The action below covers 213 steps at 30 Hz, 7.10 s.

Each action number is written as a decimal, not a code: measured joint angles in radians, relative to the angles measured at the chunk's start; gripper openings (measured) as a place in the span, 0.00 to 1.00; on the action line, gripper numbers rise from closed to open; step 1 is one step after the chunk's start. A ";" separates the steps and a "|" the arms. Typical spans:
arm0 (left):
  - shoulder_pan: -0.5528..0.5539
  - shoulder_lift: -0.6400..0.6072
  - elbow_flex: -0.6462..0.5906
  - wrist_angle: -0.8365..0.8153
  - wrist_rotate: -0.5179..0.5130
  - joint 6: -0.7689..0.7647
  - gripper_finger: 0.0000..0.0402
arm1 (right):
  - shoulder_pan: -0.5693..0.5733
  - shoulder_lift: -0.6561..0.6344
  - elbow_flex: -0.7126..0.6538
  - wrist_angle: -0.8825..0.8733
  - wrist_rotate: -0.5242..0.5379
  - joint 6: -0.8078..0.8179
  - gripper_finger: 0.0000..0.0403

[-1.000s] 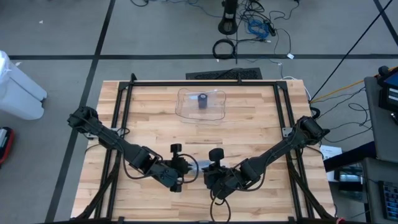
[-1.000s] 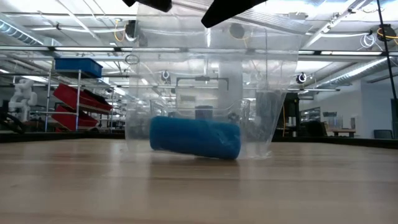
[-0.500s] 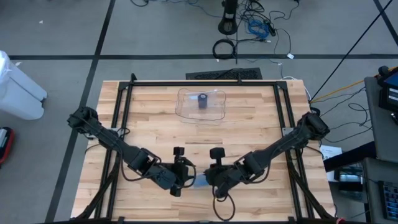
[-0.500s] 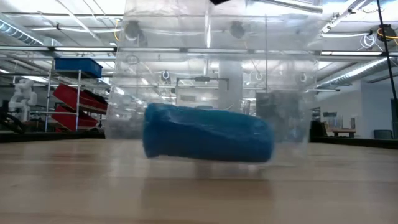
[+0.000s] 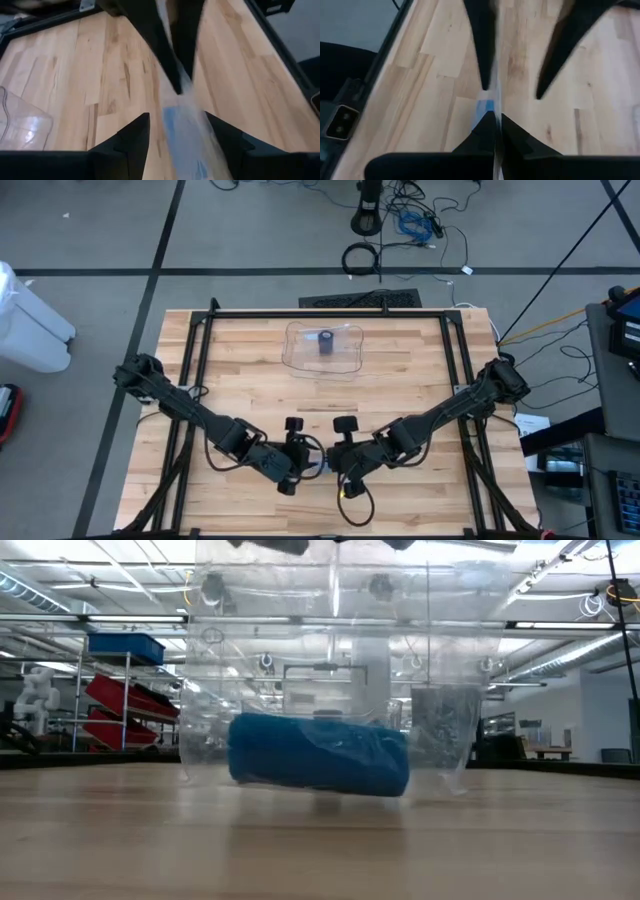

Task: Roll bandage
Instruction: Close the transparent zip bag

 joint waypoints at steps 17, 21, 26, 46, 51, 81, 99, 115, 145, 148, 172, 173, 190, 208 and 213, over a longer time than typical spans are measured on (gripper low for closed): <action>0.004 0.000 0.000 0.038 0.040 0.022 0.20 | -0.004 0.000 0.000 0.011 -0.032 0.024 0.00; 0.004 0.000 0.000 0.039 0.079 0.034 0.06 | -0.004 0.000 0.000 0.008 -0.034 0.028 0.00; 0.005 0.000 0.000 0.039 0.134 0.039 0.01 | -0.006 0.000 0.000 0.014 -0.056 0.026 0.00; 0.023 0.000 0.000 0.029 0.138 -0.055 0.00 | 0.011 0.037 0.000 0.068 0.066 -0.136 0.38; 0.023 0.000 0.000 0.029 0.137 -0.107 0.00 | 0.046 0.037 0.000 0.065 0.167 -0.199 0.27; 0.028 0.000 0.000 0.031 0.137 -0.135 0.00 | 0.077 0.042 0.000 0.042 0.268 -0.238 0.12; 0.030 0.000 0.000 0.033 0.139 -0.137 0.00 | 0.090 0.042 0.003 0.000 0.294 -0.095 0.00; 0.029 0.000 0.000 0.009 0.167 -0.153 0.00 | 0.152 0.029 0.003 -0.159 0.332 0.084 0.00; 0.028 -0.001 0.000 -0.005 0.171 -0.159 0.00 | 0.260 -0.022 0.000 -0.471 0.326 0.457 0.00; 0.028 -0.001 0.000 -0.005 0.171 -0.159 0.00 | 0.270 -0.028 0.000 -0.474 0.320 0.470 0.00; 0.020 -0.001 -0.003 -0.011 0.175 -0.158 0.00 | 0.339 -0.078 -0.002 -0.565 0.227 0.564 0.01; 0.019 -0.001 -0.003 -0.011 0.175 -0.158 0.00 | 0.344 -0.079 -0.001 -0.547 0.231 0.549 0.02; 0.021 -0.001 -0.001 0.022 0.164 -0.157 0.00 | 0.256 -0.069 0.001 -0.153 0.401 0.015 0.60; 0.021 -0.001 -0.001 0.032 0.146 -0.185 0.00 | 0.201 0.047 0.001 -0.119 0.425 -0.002 0.31; 0.021 -0.001 -0.001 0.031 0.146 -0.186 0.00 | 0.190 0.050 0.001 -0.116 0.427 -0.009 0.22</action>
